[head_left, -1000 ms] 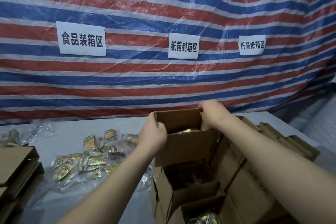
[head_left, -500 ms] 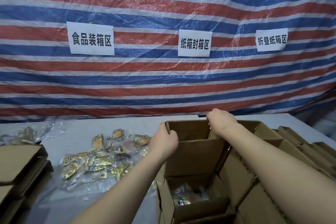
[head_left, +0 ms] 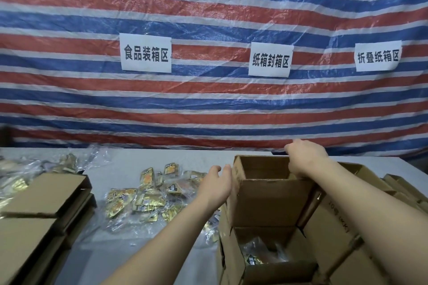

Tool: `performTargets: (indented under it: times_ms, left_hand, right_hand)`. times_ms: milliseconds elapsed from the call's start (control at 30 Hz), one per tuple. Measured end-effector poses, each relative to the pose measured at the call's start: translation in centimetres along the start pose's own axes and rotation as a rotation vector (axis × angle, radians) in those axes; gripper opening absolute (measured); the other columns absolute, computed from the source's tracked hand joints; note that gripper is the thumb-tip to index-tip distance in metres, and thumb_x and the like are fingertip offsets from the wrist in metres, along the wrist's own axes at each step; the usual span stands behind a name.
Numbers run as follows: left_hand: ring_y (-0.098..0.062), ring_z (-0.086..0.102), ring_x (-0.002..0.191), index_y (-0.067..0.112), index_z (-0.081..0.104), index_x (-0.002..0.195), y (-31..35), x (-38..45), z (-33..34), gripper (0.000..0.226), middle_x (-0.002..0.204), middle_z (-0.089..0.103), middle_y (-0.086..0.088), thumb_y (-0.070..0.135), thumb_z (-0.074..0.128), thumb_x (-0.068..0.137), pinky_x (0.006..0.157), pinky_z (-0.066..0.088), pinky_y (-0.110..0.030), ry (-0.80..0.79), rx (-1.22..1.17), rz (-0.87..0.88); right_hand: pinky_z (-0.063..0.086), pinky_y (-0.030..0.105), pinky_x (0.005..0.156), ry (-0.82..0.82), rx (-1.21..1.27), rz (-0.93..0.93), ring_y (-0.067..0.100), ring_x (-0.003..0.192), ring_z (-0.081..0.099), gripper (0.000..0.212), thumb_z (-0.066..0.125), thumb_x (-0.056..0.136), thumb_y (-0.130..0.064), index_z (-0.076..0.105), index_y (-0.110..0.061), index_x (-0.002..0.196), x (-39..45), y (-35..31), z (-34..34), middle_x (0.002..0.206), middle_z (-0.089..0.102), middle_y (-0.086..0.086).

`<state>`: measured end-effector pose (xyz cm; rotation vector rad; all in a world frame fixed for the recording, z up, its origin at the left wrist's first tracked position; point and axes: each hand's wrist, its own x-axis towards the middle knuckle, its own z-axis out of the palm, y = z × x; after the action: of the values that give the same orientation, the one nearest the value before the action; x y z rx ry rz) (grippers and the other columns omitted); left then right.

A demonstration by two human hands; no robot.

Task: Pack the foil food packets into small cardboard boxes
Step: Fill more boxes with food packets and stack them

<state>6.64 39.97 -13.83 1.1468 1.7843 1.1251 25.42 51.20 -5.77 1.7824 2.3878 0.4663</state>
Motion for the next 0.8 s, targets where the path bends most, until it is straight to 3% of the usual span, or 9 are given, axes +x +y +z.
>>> performTargets:
  times_ms: [100, 167, 233, 300, 400, 467, 567, 733, 800]
  left_hand:
    - [-0.016, 0.054, 0.118, 0.017, 0.043, 0.140, -2.3, -1.4, -2.6, 0.054, 0.134, 0.055, -0.001, 0.051, 0.031, 0.100, 0.100, 0.044, -0.039, 0.002, -0.008, 0.004]
    - [-0.008, 0.058, 0.097, 0.019, 0.049, 0.134, -4.0, -2.5, -4.8, 0.048, 0.117, 0.061, 0.005, 0.049, 0.034, 0.100, 0.083, 0.050, -0.030, 0.018, -0.001, 0.015]
    - [-0.003, 0.058, 0.081, 0.021, 0.053, 0.129, -5.5, -3.8, -7.6, 0.041, 0.104, 0.062, 0.009, 0.046, 0.037, 0.100, 0.061, 0.045, -0.020, 0.053, 0.022, 0.022]
    - [0.001, 0.056, 0.076, 0.023, 0.057, 0.121, -7.1, -5.4, -10.7, 0.032, 0.092, 0.062, 0.012, 0.041, 0.039, 0.100, 0.053, 0.040, -0.015, 0.108, 0.060, 0.032]
    - [-0.005, 0.058, 0.079, 0.025, 0.060, 0.095, -10.9, -8.3, -15.6, 0.024, 0.080, 0.060, 0.006, 0.040, 0.041, 0.097, 0.058, 0.036, -0.021, 0.210, 0.128, 0.036]
    - [-0.005, 0.057, 0.078, 0.026, 0.059, 0.088, -14.0, -10.4, -18.7, 0.024, 0.079, 0.061, 0.009, 0.040, 0.042, 0.098, 0.062, 0.039, -0.021, 0.273, 0.192, -0.014]
    - [-0.014, 0.060, 0.084, 0.024, 0.062, 0.097, -19.5, -13.6, -23.2, 0.021, 0.085, 0.063, 0.008, 0.036, 0.045, 0.098, 0.068, 0.045, -0.029, 0.373, 0.360, -0.118]
    - [-0.024, 0.061, 0.094, 0.017, 0.063, 0.102, -28.0, -19.7, -29.0, 0.017, 0.097, 0.067, -0.003, 0.028, 0.050, 0.098, 0.074, 0.043, -0.032, 0.468, 0.535, -0.278]
    - [-0.025, 0.061, 0.093, 0.017, 0.064, 0.101, -30.5, -22.1, -29.8, 0.015, 0.097, 0.067, -0.004, 0.027, 0.054, 0.096, 0.075, 0.043, -0.032, 0.491, 0.598, -0.284]
  right_hand:
    - [0.051, 0.024, 0.064, 0.134, 0.115, -0.047, 0.011, 0.080, 0.059, 0.021, 0.063, 0.093, -0.020, 0.063, -0.025, 0.114, -0.1, -1.5, -1.5, 0.098, 0.059, -0.004]
    - [0.050, 0.023, 0.060, 0.213, 0.321, -0.099, 0.009, 0.076, 0.059, 0.013, 0.061, 0.095, -0.022, 0.066, -0.024, 0.107, -0.6, -3.8, -2.8, 0.091, 0.060, -0.005]
    - [0.049, 0.027, 0.057, 0.246, 0.504, -0.155, 0.011, 0.073, 0.058, 0.008, 0.058, 0.096, -0.026, 0.065, -0.024, 0.095, -1.2, -7.3, -4.1, 0.086, 0.061, -0.005]
    - [0.044, 0.027, 0.055, 0.273, 0.657, -0.205, 0.013, 0.072, 0.057, 0.014, 0.054, 0.097, -0.029, 0.062, -0.026, 0.086, -2.5, -11.4, -5.2, 0.082, 0.061, -0.004]
    - [0.038, 0.024, 0.054, 0.251, 0.884, -0.269, 0.011, 0.070, 0.057, 0.019, 0.053, 0.095, -0.027, 0.064, -0.025, 0.081, -5.1, -18.0, -5.2, 0.078, 0.063, -0.006]
    - [0.042, 0.027, 0.057, 0.173, 0.952, -0.311, 0.012, 0.071, 0.059, 0.019, 0.052, 0.094, -0.025, 0.067, -0.021, 0.082, -7.0, -22.3, -4.0, 0.078, 0.066, -0.006]
    - [0.049, 0.032, 0.067, 0.041, 0.989, -0.384, 0.018, 0.077, 0.061, 0.019, 0.053, 0.094, -0.024, 0.069, -0.017, 0.087, -9.7, -28.1, -1.7, 0.081, 0.067, -0.001]
    - [0.037, 0.013, 0.050, -0.159, 1.088, -0.461, 0.013, 0.068, 0.055, 0.018, 0.054, 0.093, -0.020, 0.067, -0.017, 0.082, -14.0, -35.0, 1.9, 0.073, 0.062, -0.006]
    - [0.038, 0.011, 0.050, -0.245, 1.104, -0.465, 0.008, 0.065, 0.054, 0.017, 0.054, 0.093, -0.023, 0.066, -0.020, 0.082, -15.8, -37.2, 3.2, 0.074, 0.062, -0.008]
